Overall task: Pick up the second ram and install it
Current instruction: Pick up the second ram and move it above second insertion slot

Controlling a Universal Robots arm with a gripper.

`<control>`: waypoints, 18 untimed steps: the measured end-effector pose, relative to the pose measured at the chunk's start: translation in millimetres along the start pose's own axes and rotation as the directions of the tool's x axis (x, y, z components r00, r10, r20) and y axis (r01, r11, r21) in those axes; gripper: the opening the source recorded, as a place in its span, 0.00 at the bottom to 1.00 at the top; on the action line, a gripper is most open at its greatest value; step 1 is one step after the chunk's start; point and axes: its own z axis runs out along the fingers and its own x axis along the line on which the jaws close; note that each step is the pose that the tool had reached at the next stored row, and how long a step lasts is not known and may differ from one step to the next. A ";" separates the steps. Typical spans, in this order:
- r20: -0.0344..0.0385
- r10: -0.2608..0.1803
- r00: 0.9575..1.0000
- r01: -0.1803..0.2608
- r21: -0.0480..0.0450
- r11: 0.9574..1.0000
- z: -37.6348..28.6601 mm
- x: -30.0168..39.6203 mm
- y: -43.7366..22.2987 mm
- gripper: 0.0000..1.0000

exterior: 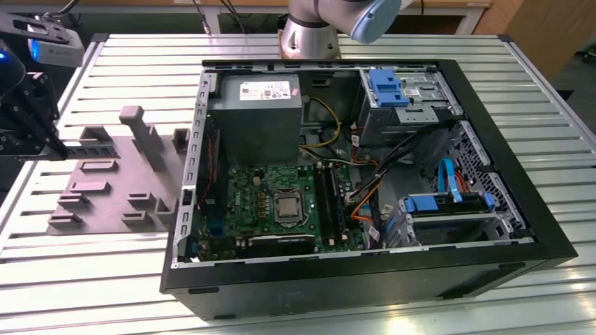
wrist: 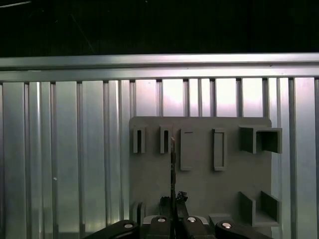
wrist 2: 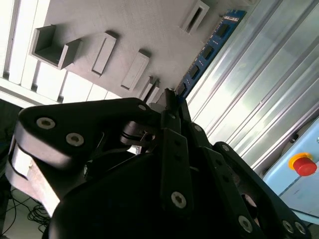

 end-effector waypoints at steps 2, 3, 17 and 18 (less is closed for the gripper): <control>0.000 0.000 1.000 0.000 0.000 1.000 -1.3 0.0 0.0 0.14; 0.000 0.000 1.000 0.000 0.000 1.000 -2.0 0.0 0.0 0.14; 0.000 0.000 1.000 0.000 0.000 1.000 -12.3 -0.2 -0.1 0.14; 0.000 0.000 1.000 0.000 0.000 1.000 -12.9 -0.2 -0.1 0.14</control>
